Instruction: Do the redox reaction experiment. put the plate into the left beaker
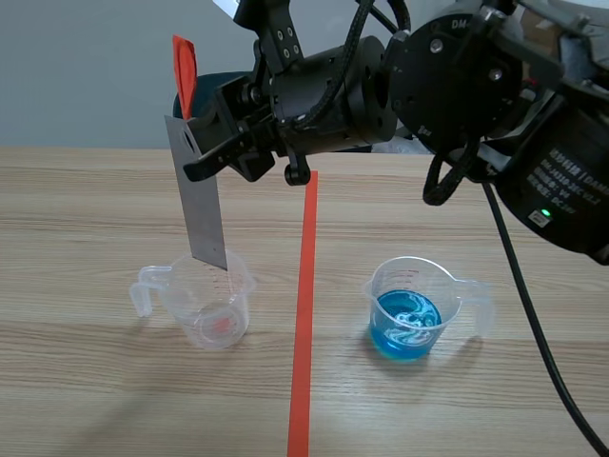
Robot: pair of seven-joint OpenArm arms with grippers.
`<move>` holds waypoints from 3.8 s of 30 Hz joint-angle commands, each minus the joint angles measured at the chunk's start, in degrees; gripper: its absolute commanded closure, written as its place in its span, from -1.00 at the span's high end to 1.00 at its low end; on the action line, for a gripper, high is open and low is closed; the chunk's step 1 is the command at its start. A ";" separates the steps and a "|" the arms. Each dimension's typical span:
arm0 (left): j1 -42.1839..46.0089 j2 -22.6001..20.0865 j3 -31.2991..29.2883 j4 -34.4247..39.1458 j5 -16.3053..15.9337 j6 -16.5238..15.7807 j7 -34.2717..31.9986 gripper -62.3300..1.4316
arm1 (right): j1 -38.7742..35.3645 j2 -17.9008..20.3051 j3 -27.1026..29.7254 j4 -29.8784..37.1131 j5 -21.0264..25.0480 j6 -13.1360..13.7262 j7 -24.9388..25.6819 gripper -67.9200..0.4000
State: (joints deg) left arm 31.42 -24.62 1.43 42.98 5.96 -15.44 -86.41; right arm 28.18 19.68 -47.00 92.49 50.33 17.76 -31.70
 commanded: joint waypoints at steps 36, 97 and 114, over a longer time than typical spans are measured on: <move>-0.15 -0.17 -0.11 0.59 -0.55 -0.17 -2.62 1.00 | -1.55 -4.63 -6.19 -18.10 -9.55 7.39 17.55 -0.97; -0.15 -0.17 -0.11 0.59 -0.55 -0.17 -2.62 1.00 | -1.18 -4.79 -8.59 -18.10 -17.79 5.81 20.48 1.00; -0.15 -0.17 -0.11 0.59 -0.55 -0.17 -2.62 1.00 | -0.59 -4.79 -8.57 -18.10 -17.79 5.77 21.66 1.00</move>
State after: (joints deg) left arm 31.42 -24.62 1.43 42.98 5.96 -15.44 -86.41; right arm 25.87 15.55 -55.96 73.82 32.14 23.33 -10.94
